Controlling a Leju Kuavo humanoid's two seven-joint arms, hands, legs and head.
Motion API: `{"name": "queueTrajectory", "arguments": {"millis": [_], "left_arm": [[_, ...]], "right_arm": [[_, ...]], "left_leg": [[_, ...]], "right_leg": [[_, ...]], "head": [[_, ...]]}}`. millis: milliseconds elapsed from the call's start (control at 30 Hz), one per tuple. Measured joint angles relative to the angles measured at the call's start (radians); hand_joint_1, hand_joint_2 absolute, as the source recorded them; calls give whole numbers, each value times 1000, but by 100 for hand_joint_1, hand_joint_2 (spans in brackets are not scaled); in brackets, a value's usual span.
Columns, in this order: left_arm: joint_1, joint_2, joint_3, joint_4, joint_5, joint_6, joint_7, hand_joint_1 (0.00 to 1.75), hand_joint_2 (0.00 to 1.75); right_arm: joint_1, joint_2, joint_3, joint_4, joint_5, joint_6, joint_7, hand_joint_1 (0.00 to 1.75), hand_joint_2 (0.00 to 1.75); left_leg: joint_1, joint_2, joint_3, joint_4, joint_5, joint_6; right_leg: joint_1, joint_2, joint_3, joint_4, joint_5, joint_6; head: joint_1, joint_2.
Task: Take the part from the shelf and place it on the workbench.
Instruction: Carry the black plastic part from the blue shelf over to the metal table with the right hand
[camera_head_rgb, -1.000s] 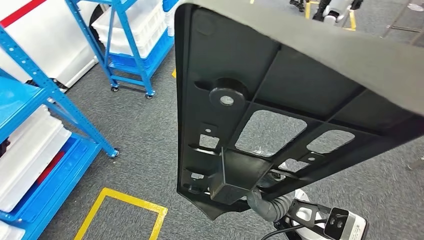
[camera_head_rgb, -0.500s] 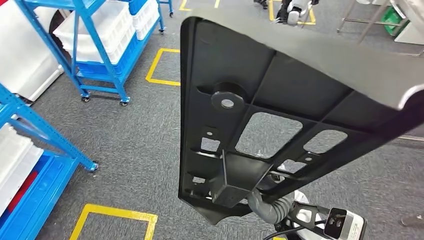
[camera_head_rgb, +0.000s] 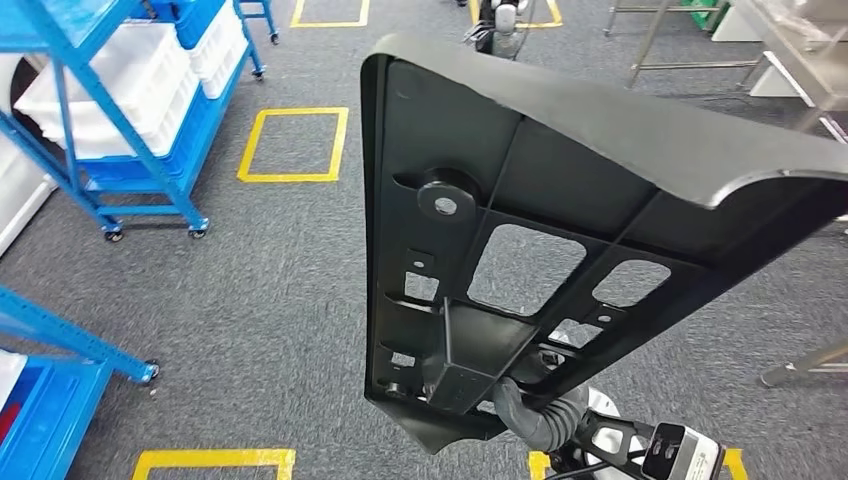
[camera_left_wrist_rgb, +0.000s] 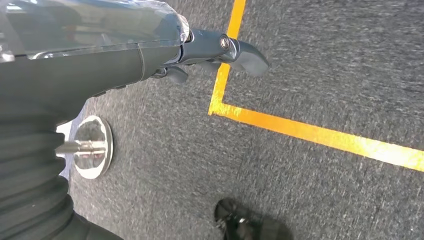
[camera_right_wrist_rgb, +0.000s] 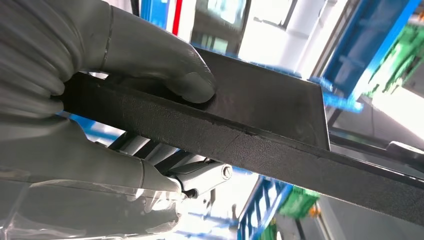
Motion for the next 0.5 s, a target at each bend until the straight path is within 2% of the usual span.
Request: {"name": "queueTrajectory", "arguments": {"millis": [33,67,100,133,167,233,267,300,333,367,400,433,500], "left_arm": [[2,0,0,0,1,0,0,0,175],[4,0,0,0,2,1,0,0,175],[5,-1,0,0,2,0,0,0,175],[5,-1,0,0,3,0,0,0,175],[5,-2,0,0,4,0,0,0,175],[4,-2,0,0,6,0,0,0,175],[4,-2,1,0,8,0,1,0,175],[3,-2,2,0,9,0,3,0,175],[2,-3,3,0,11,2,6,0,175],[0,-3,4,0,13,4,10,0,175],[-3,-4,6,0,16,7,14,0,175],[-6,-5,8,0,18,10,16,0,175],[-5,-6,14,0,20,14,18,0,175]], "right_arm": [[0,0,2,2,0,0,0,171,175],[0,0,3,4,0,0,0,171,175],[0,0,4,5,0,0,0,171,175],[0,0,6,7,0,0,0,171,175],[-1,1,7,7,0,0,0,171,175],[-5,1,9,8,0,0,0,171,175],[-8,1,10,8,-1,1,1,171,175],[-10,1,12,9,-3,2,1,171,175],[-12,1,13,10,-5,4,1,171,175],[-14,1,13,11,-9,5,1,171,175],[-16,1,14,12,-13,7,1,171,175],[-21,1,14,13,-16,8,2,171,175],[-33,1,16,16,-22,10,3,171,175]], "left_leg": [[1,-7,-34,71,-28,-3],[1,-10,-59,117,-37,-4],[2,-10,-67,124,-25,-4],[3,-13,-54,88,7,-3],[4,-23,-26,20,51,-2],[7,-62,31,-114,109,3],[7,-76,45,-149,119,6],[6,-82,50,-161,118,10],[5,-75,50,-164,119,14],[5,-65,50,-167,123,22],[6,-55,50,-171,127,30],[7,-44,50,-175,131,37],[5,-21,49,-180,134,47]], "right_leg": [[1,11,0,0,0,-1],[1,24,0,1,0,-1],[1,36,1,2,0,-1],[1,49,3,3,0,0],[0,61,5,4,-1,1],[1,83,4,9,-2,9],[0,93,1,11,-1,14],[0,103,-3,12,1,21],[-2,113,-8,12,4,28],[-3,115,-11,13,5,33],[-2,103,-16,22,-2,37],[-1,81,-30,48,-20,40],[0,30,-84,162,-84,44]], "head": [[0,0],[0,0],[0,0],[0,0],[0,0],[0,0],[0,0],[0,0],[0,0],[0,0],[0,0],[0,0],[0,0]]}}
